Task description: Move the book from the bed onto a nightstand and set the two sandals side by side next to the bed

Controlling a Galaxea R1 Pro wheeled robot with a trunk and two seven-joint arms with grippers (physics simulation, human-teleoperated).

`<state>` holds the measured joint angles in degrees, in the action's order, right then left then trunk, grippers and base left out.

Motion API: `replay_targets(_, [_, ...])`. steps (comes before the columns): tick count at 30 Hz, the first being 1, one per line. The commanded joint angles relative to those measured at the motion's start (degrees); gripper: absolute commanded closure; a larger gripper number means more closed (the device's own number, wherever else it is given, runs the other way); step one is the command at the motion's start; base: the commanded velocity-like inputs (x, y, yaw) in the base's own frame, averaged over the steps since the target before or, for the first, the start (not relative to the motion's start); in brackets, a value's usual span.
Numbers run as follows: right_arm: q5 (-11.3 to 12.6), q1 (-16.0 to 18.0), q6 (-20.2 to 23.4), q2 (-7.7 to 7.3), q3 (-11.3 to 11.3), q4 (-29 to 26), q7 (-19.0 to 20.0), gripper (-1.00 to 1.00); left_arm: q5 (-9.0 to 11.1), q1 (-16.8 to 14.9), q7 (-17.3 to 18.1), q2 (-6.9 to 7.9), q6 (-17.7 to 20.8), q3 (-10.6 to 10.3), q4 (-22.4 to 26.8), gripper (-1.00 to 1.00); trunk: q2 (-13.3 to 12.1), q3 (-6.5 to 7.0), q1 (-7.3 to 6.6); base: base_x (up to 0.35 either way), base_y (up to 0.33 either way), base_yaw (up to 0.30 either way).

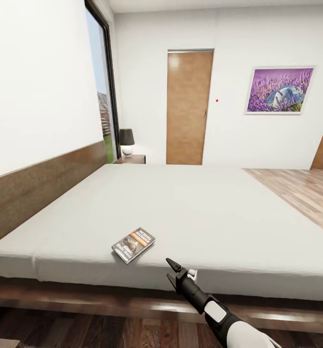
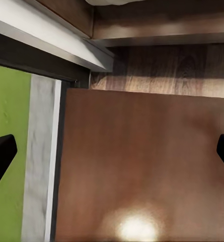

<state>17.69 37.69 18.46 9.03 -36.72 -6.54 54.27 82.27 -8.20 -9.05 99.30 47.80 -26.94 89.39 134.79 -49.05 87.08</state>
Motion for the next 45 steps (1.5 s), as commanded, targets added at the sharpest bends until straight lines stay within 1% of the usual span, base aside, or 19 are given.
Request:
replay_targets(1, [0.5, 0.0, 0.5, 0.02, 0.2, -0.1, 0.0, -1.00, 0.6, -0.4, -0.5, 0.01, 0.1, -0.4, 0.1, -1.00, 0.0, -0.06, -0.02, -0.048, 0.054, 0.000])
replay_targets(22, [0.3, 0.2, 0.5, 0.14, 0.2, -0.2, 0.0, -1.00, 0.6, -0.4, -0.5, -0.07, 0.1, -0.4, 0.1, -1.00, 0.0, -0.06, -0.02, -0.008, 0.009, 0.000])
replay_targets(31, [0.1, 1.3, 0.6, 0.46, 0.5, -0.1, -2.1, -1.00, 0.6, -0.4, -0.5, -0.07, 0.1, -0.4, 0.1, -1.00, 0.0, -0.06, -0.02, 0.000, 0.000, 0.000])
replay_targets(37, [-0.1, 1.6, 3.5, 0.89, 0.7, -0.1, -2.8, -1.00, 0.6, -0.4, -0.5, -0.07, 0.1, -0.4, 0.1, -1.00, 0.0, -0.06, -0.02, 0.000, 0.000, 0.000])
replay_targets(45, [-0.2, 1.7, 5.1, 0.97, 0.9, -0.3, -2.9, -1.00, 0.6, -0.4, -0.5, -0.07, 0.1, -0.4, 0.1, -1.00, 0.0, -0.06, -0.02, 0.000, 0.000, 0.000])
